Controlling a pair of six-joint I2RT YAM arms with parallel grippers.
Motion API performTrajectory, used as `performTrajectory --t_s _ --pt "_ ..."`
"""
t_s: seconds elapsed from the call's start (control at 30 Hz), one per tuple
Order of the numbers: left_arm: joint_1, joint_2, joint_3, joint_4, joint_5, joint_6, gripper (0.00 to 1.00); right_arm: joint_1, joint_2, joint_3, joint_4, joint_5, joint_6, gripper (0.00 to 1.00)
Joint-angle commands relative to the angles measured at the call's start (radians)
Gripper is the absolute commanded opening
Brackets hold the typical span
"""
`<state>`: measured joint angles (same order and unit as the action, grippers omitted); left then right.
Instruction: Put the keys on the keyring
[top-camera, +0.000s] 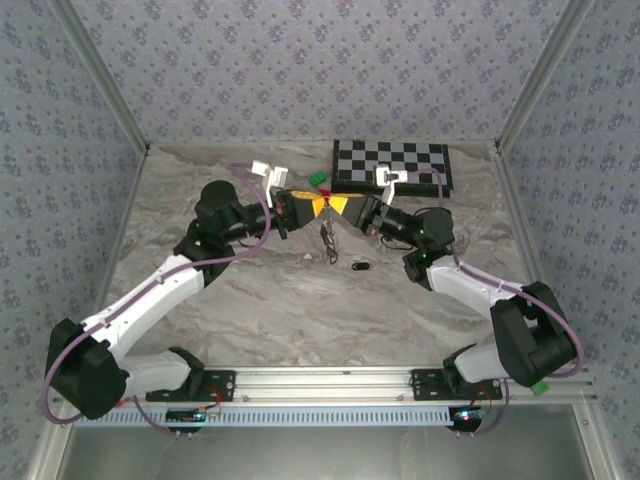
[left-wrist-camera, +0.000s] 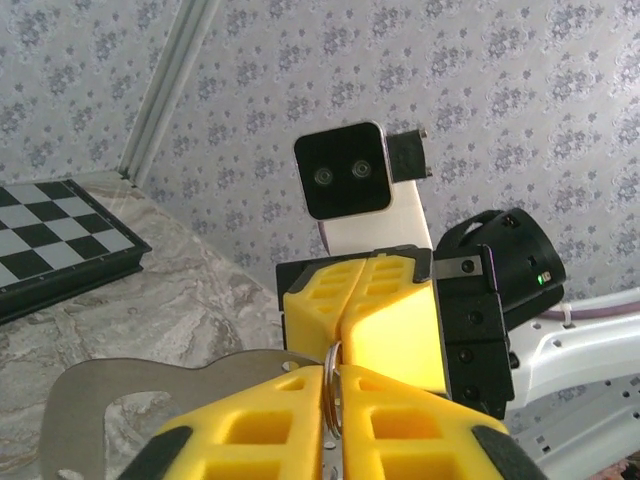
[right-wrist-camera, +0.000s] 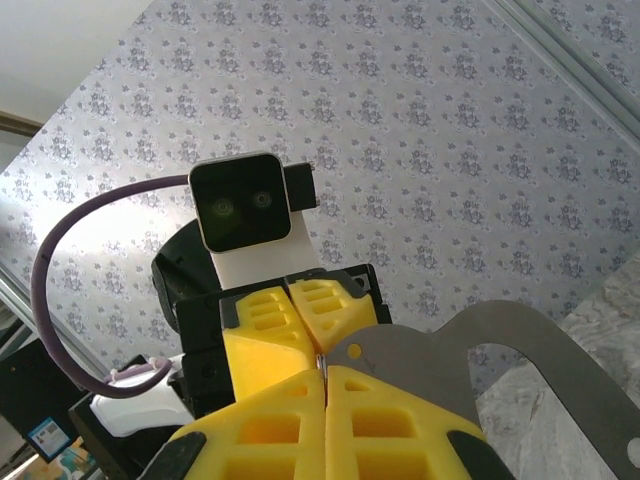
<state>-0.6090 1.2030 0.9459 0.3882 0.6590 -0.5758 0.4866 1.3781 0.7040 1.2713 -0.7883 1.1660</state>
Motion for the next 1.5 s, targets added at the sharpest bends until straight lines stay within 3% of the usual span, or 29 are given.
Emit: performTrajectory --t_s 0.0,0.13,0.2,0.37,0.53,0.8,1.27,1.47 --pt "-0.008 0.013 0.055 -0.010 0.068 0.033 0.14 0.007 -0.037 0.039 -0.019 -0.038 -0.032 0.00" --pt "-0.008 0.009 0.053 -0.013 0.060 0.029 0.00 0.009 -0.040 0.039 -0.032 -0.041 -0.041 0.00" --pt "-0.009 0.006 0.047 -0.003 0.051 0.021 0.00 0.009 -0.041 0.040 -0.035 -0.040 -0.043 0.00" --pt "-0.013 -0.001 -0.007 0.158 -0.019 -0.089 0.00 0.009 -0.065 0.017 -0.069 -0.008 -0.076 0.17" --pt "-0.035 -0.018 -0.045 0.259 -0.108 -0.133 0.00 0.008 -0.141 -0.045 -0.175 0.076 -0.180 0.18" --pt "-0.123 -0.106 -0.103 0.203 -0.412 0.016 0.00 0.015 -0.274 -0.097 -0.378 0.180 -0.337 0.18" --pt "-0.173 -0.164 -0.145 0.194 -0.421 0.252 0.00 0.032 -0.271 -0.050 -0.455 0.156 -0.375 0.20" --pt "-0.180 -0.164 -0.190 0.281 -0.409 0.306 0.00 0.055 -0.254 -0.026 -0.482 0.149 -0.405 0.20"
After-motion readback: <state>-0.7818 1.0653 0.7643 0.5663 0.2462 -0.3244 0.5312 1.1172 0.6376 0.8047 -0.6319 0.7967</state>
